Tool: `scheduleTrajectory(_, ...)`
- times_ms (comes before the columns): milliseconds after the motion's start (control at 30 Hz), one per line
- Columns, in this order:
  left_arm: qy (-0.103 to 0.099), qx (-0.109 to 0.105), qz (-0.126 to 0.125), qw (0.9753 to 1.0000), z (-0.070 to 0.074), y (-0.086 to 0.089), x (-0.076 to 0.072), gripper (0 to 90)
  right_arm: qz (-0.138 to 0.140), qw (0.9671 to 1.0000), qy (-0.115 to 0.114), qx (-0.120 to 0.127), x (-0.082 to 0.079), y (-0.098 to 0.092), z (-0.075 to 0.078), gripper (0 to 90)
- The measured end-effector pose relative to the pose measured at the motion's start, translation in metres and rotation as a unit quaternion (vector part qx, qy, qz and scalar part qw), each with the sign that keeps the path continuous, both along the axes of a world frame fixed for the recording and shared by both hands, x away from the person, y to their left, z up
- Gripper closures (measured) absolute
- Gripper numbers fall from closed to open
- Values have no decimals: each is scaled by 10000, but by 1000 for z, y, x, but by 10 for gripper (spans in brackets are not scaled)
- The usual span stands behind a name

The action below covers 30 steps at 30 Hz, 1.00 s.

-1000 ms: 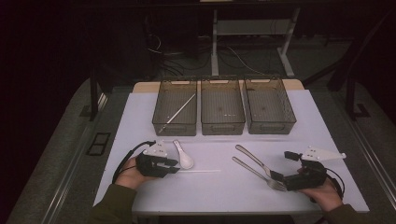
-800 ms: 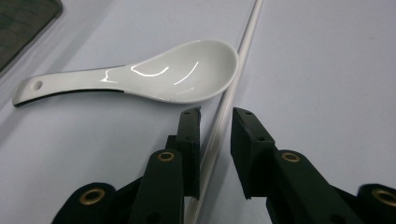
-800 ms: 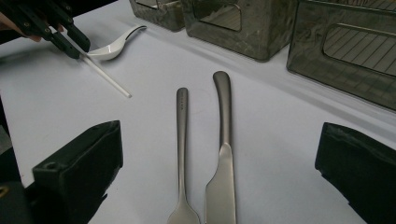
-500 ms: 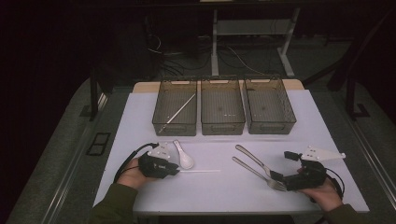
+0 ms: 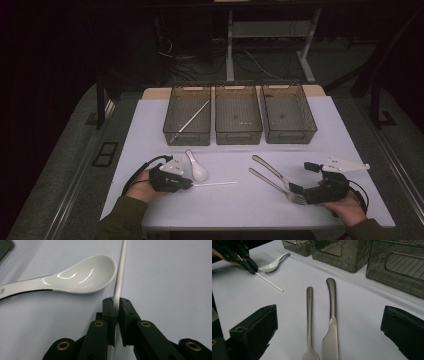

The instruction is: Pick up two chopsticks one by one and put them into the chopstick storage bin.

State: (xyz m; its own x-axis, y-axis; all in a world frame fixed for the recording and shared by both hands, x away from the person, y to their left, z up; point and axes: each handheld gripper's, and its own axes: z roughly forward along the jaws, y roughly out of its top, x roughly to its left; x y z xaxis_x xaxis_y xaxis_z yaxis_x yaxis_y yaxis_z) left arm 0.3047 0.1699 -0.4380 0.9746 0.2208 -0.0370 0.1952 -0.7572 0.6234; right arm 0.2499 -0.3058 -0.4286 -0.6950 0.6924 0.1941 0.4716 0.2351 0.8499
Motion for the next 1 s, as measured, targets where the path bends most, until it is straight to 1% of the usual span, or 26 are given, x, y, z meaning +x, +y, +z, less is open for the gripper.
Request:
scheduleTrajectory(133, 82, -9, -86, 9999, 0, -1, -1, 841, 12, 10000, 3, -4, 0, 0, 0, 9)
scheduleTrajectory(300, 133, 0, -24, 9999, 1, -2, -3, 843, -4, 10000, -24, 8, 0, -1, 1, 9)
scheduleTrajectory(400, 168, 19, -66, 9998, 1, -3, -5, 843, -10, 10000, -20, 18, -1, -2, 1, 9)
scheduleTrajectory(467, 226, 19, -103, 9997, 2, -4, -7, 843, -6, 10000, -33, 20, -1, -2, 2, 9)
scheduleTrajectory(500, 235, -20, -102, 9997, 3, -6, -8, 843, -12, 10000, -35, 21, -1, -3, 2, 9)
scheduleTrajectory(533, 245, -5, -88, 9997, 4, -6, -9, 842, -27, 10000, -31, 40, -1, -3, 2, 9)
scheduleTrajectory(600, 200, -4, -62, 9998, 7, -8, -11, 842, -40, 10000, -33, 45, -1, -3, 2, 9)
scheduleTrajectory(733, 260, -232, -25, 9994, 14, -8, -14, 842, -34, 10000, -41, 39, -1, -3, 2, 9)
scheduleTrajectory(800, 255, -341, -19, 9991, 18, -7, -15, 842, -32, 10000, -40, 40, -1, -3, 2, 9)
scheduleTrajectory(1000, 209, -448, 316, 9983, 26, -7, -15, 842, 11, 10000, -64, 26, -2, -2, 2, 9)
